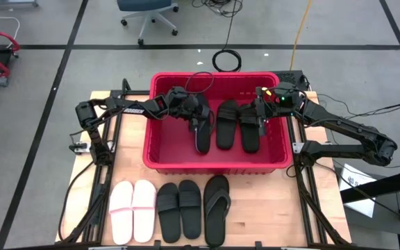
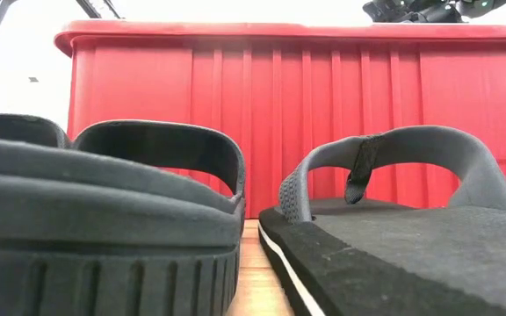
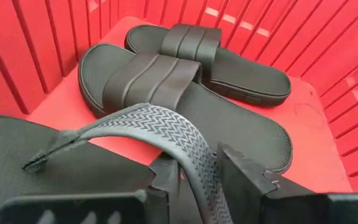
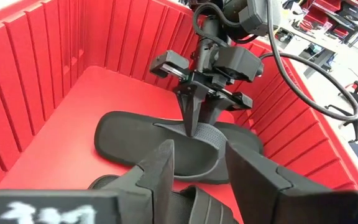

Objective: Pick and place slides into bin
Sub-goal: Put the black slipper into the red bin

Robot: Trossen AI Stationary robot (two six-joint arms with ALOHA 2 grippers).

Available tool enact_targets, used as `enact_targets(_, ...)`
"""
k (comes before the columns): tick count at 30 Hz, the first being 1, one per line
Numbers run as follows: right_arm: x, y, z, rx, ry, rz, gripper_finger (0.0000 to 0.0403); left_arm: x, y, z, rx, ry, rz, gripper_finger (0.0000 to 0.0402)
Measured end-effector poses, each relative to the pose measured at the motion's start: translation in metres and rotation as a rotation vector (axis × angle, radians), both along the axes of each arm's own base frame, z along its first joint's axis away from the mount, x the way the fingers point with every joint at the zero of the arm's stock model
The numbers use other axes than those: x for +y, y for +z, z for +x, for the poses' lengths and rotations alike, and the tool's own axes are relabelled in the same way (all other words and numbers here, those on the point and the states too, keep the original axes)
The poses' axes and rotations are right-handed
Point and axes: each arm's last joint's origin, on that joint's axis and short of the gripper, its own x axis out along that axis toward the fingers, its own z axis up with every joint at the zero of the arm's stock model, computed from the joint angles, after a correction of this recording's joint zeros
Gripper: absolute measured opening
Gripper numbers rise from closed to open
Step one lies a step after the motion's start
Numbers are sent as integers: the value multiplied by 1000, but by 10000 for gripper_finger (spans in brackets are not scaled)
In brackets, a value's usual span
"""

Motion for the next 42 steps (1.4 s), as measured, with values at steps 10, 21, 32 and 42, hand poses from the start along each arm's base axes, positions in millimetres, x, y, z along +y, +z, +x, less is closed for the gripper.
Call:
enact_targets(10,0,0,0,0,0,0,132,-2,-8,-5,91,28,-65,164)
enact_targets(21,0,0,0,0,0,-1,130,-1,-10,-6,158,126,61,173)
enact_targets(32,0,0,0,0,0,0,130,-7,-11,-4,136,81,-56,173)
enact_targets(42,0,0,0,0,0,0,130,-7,-8,-5,133,77,-68,173)
